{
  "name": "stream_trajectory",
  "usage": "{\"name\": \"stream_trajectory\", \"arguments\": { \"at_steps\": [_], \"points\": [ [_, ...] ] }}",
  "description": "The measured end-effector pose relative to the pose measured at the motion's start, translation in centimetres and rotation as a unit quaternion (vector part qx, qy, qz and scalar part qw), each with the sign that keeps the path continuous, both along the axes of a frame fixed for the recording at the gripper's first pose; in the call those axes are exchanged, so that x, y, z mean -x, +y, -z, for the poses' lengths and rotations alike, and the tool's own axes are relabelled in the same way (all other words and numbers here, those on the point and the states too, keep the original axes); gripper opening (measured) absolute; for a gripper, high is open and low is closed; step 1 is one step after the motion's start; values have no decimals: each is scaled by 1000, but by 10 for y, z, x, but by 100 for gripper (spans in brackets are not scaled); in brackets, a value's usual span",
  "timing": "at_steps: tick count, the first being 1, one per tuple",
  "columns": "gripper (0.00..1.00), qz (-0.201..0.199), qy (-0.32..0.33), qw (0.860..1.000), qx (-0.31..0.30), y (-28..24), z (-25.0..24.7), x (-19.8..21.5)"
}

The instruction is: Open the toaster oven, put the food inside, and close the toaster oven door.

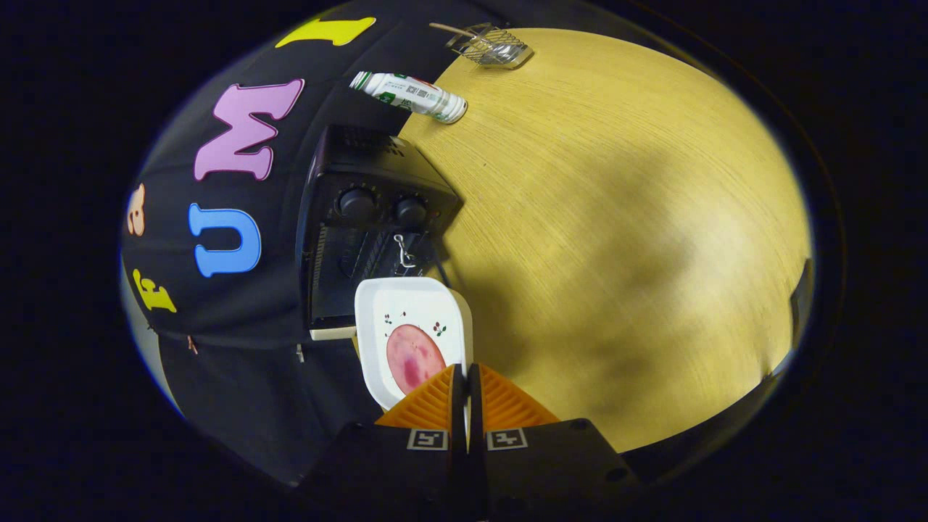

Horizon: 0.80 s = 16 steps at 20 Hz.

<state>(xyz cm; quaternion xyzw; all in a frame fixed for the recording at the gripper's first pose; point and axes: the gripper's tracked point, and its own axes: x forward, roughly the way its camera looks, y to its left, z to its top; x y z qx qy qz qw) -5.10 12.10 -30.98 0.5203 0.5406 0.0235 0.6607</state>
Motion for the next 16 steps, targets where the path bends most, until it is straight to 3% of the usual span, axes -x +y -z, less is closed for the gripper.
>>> {"name": "stream_trajectory", "arguments": {
  "at_steps": [8,16],
  "points": [
    [5,150,14,988,24,89,-6,-57],
    [5,322,43,944,50,134,10,-138]
  ]
}}
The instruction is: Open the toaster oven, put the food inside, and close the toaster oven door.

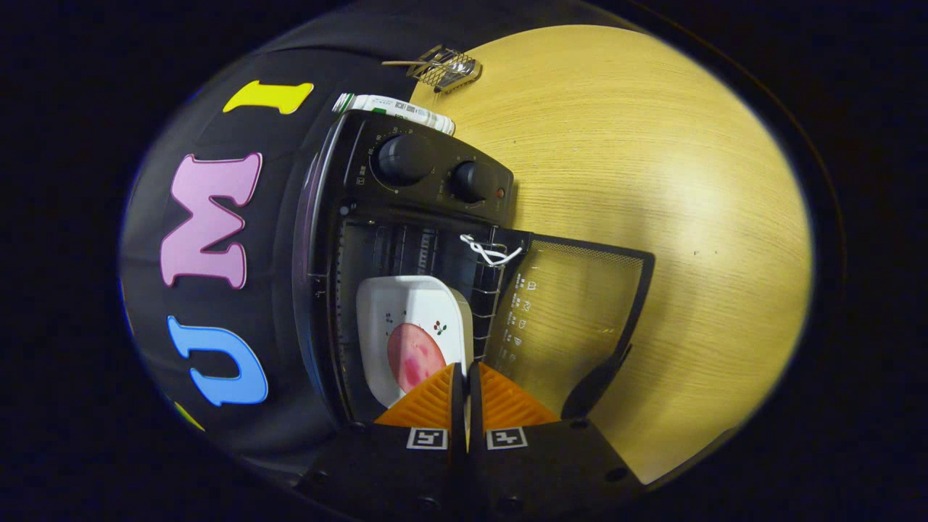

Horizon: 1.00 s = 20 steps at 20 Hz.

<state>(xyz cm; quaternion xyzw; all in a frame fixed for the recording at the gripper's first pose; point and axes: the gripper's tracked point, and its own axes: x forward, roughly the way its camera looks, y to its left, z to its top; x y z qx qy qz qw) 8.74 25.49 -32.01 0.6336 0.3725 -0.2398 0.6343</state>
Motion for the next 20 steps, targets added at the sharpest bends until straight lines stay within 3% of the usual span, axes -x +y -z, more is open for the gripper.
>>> {"name": "stream_trajectory", "arguments": {
  "at_steps": [2,7,15,18,19,20],
  "points": [
    [5,35,8,999,6,4,4,-15],
    [5,70,25,997,14,15,15,-36],
    [6,72,54,996,15,19,30,-36],
    [10,80,38,996,3,19,22,-42],
    [14,82,34,996,-3,19,21,-45],
    [25,83,29,996,-6,18,16,-46]
  ]
}}
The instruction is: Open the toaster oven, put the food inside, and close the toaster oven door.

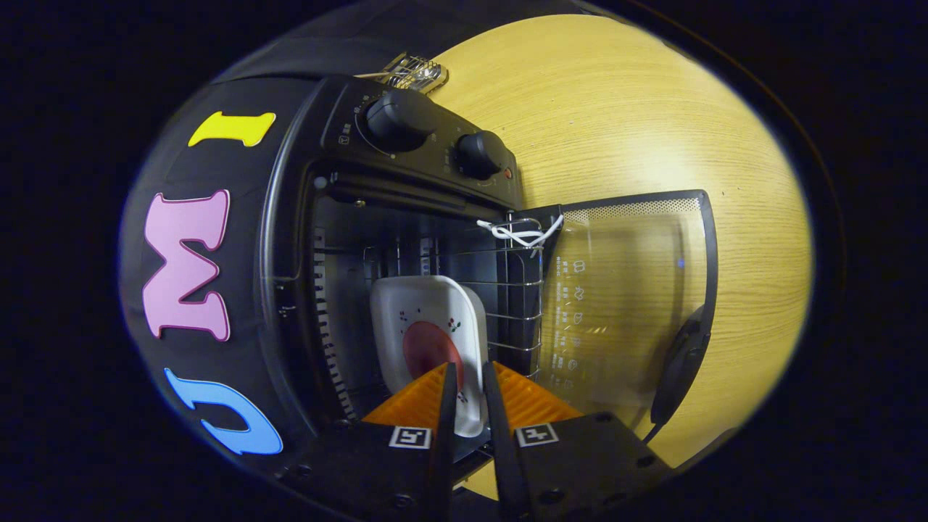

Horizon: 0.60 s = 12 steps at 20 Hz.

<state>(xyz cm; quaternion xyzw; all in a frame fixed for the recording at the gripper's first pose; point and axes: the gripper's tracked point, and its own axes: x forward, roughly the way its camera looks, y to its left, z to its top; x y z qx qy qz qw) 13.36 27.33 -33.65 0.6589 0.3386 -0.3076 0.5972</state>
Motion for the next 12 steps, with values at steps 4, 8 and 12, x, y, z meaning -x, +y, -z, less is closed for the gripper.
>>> {"name": "stream_trajectory", "arguments": {
  "at_steps": [4,8,12],
  "points": [
    [61,-14,13,1000,-1,0,-2,14],
    [98,-41,4,999,-31,9,-5,26],
    [99,-77,-31,996,-38,5,-35,33]
  ]
}}
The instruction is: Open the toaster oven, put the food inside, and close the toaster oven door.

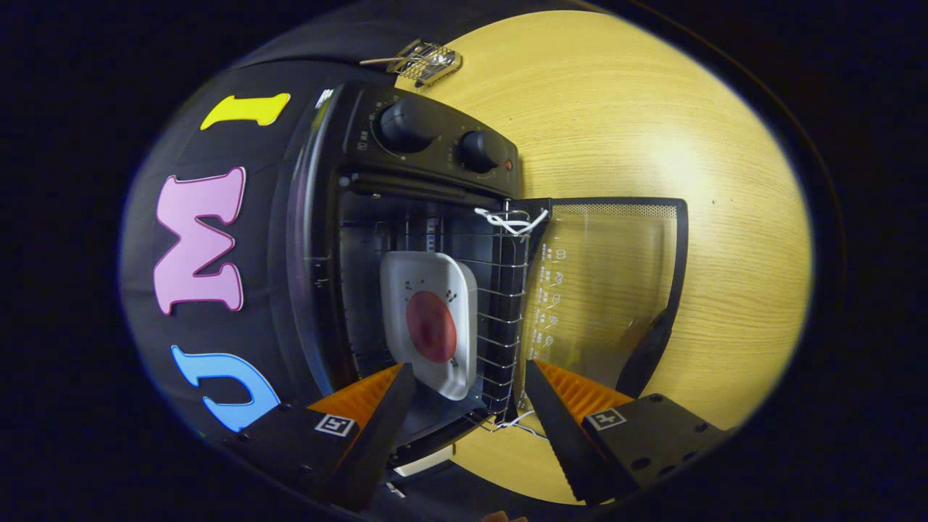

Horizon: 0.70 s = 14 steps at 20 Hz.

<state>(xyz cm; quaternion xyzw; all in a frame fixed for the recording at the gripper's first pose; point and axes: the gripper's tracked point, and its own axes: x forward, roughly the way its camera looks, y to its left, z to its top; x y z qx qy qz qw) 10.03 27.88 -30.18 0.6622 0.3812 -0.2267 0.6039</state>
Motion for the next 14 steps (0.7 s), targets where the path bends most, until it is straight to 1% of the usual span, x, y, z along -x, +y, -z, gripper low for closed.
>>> {"name": "stream_trajectory", "arguments": {
  "at_steps": [2,3,6,9,11,12,13,14],
  "points": [
    [99,-24,-17,1000,-10,1,-19,6],
    [99,-42,-25,999,-8,1,-27,11],
    [99,-124,-38,991,9,3,-45,34],
    [99,-200,-69,977,35,4,-64,55],
    [99,-258,-91,960,68,4,-71,69],
    [99,-289,-106,946,99,1,-74,75],
    [99,-322,-123,929,139,-2,-76,80],
    [99,-353,-142,906,185,-6,-76,85]
  ]
}}
